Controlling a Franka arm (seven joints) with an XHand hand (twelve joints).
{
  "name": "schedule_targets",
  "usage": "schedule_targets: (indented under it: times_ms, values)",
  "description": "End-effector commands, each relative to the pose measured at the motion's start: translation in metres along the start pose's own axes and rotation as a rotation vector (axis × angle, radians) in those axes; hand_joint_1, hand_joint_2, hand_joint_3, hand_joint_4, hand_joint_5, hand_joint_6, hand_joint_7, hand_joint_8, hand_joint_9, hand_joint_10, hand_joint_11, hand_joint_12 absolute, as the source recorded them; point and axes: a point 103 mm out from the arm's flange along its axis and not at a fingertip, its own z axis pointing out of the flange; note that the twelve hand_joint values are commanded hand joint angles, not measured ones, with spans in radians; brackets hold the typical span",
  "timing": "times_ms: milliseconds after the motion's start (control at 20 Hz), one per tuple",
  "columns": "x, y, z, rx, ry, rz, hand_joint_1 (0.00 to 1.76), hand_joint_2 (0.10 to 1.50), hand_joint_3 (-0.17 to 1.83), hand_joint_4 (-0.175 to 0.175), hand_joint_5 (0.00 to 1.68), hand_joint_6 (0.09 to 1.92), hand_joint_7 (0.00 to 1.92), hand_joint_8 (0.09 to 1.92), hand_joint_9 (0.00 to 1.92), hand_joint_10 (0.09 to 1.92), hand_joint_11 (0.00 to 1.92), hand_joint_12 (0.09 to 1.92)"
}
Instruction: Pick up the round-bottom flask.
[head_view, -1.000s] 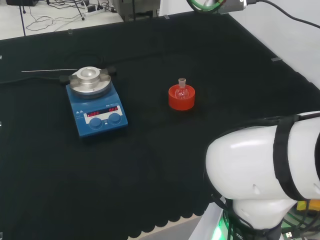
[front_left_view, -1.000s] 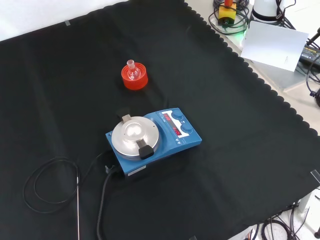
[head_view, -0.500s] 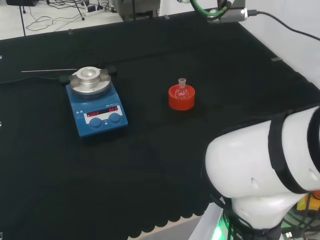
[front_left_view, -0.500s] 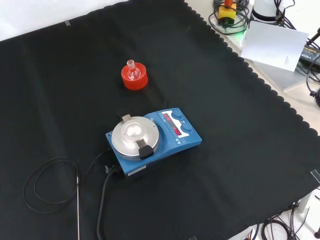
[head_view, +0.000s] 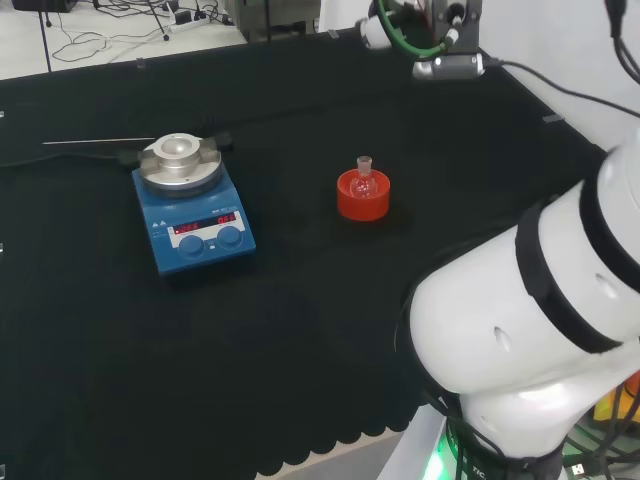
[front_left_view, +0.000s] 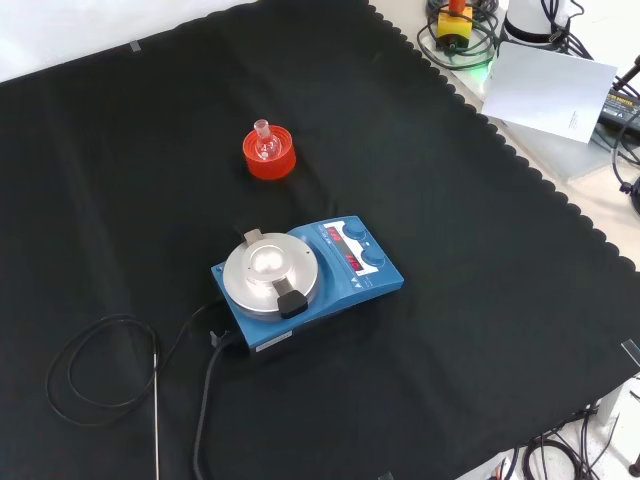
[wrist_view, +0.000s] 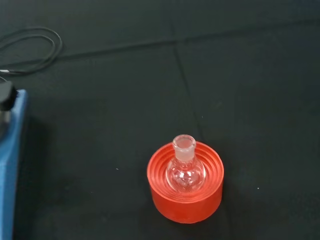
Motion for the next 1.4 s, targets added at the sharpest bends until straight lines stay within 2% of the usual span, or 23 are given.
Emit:
schedule_targets:
  times_ms: [50, 200, 300, 550, 750, 850, 1100, 1400]
  values:
    - [-0.024, 0.042, 0.043, -0.021, 0.058, 0.01, 0.47, 1.1, 0.31, -0.019, 0.44, 0.19, 0.17, 0.6, 0.33, 0.67, 0.11, 1.38]
    - [-0.017, 0.05, 0.066, -0.01, 0.068, 0.002, 0.64, 0.95, 0.46, -0.024, 0.48, 0.16, 0.19, 0.62, 0.36, 0.66, 0.13, 1.37]
    - [-0.023, 0.054, 0.079, 0.011, 0.096, 0.009, 0.68, 0.88, 0.54, -0.027, 0.5, 0.14, 0.21, 0.62, 0.38, 0.66, 0.13, 1.38]
    - [-0.036, 0.062, 0.106, 0.034, 0.151, 0.028, 0.7, 0.82, 0.59, -0.032, 0.5, 0.12, 0.22, 0.63, 0.39, 0.67, 0.14, 1.38]
    - [-0.037, 0.067, 0.125, 0.04, 0.204, 0.045, 0.79, 0.71, 0.61, -0.026, 0.5, 0.1, 0.21, 0.65, 0.39, 0.68, 0.12, 1.4]
    - [-0.036, 0.069, 0.135, 0.051, 0.206, 0.045, 0.81, 0.66, 0.62, -0.022, 0.52, 0.1, 0.19, 0.65, 0.36, 0.69, 0.09, 1.41]
    - [-0.035, 0.074, 0.158, 0.051, 0.217, 0.067, 0.82, 0.61, 0.64, -0.018, 0.54, 0.09, 0.15, 0.65, 0.3, 0.7, 0.04, 1.43]
    - [-0.03, 0.08, 0.181, 0.084, 0.224, 0.06, 0.83, 0.58, 0.63, -0.016, 0.57, 0.11, 0.16, 0.66, 0.31, 0.72, 0.06, 1.46]
